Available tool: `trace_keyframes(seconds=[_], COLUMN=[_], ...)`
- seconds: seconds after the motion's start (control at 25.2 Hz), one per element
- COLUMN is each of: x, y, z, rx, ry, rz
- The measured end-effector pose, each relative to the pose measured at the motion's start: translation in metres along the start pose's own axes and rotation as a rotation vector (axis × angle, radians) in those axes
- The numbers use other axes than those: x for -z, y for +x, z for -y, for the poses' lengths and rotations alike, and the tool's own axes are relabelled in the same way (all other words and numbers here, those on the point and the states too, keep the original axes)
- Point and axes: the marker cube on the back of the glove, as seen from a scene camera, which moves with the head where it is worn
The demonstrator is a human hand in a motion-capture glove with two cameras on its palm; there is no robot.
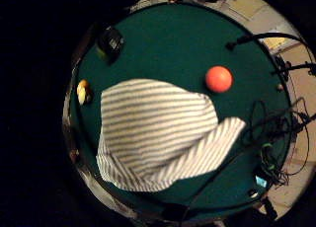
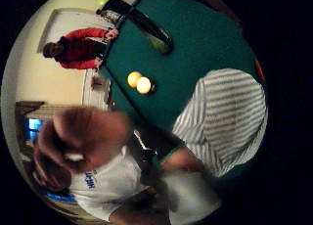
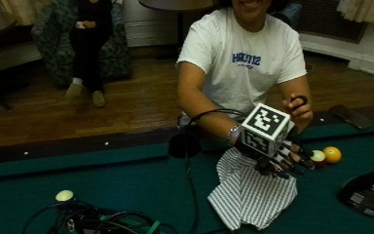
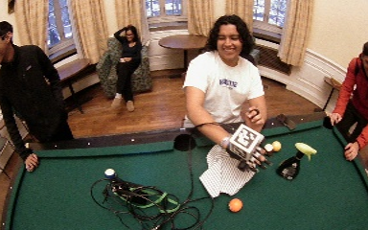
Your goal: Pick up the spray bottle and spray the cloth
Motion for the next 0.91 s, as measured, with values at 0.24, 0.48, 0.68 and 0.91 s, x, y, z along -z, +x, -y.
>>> trace_keyframes(seconds=[0.24, 0.48, 0.68, 0.91], x=[0.021, 0.040, 0.055, 0.062], y=[-0.020, -0.037, -0.047, -0.052], z=[-0.059, -0.099, -0.119, -0.129], rx=[0.077, 0.145, 0.178, 0.200], ry=[-0.005, -0.019, -0.027, -0.024], rz=[-0.094, -0.124, -0.103, -0.104])
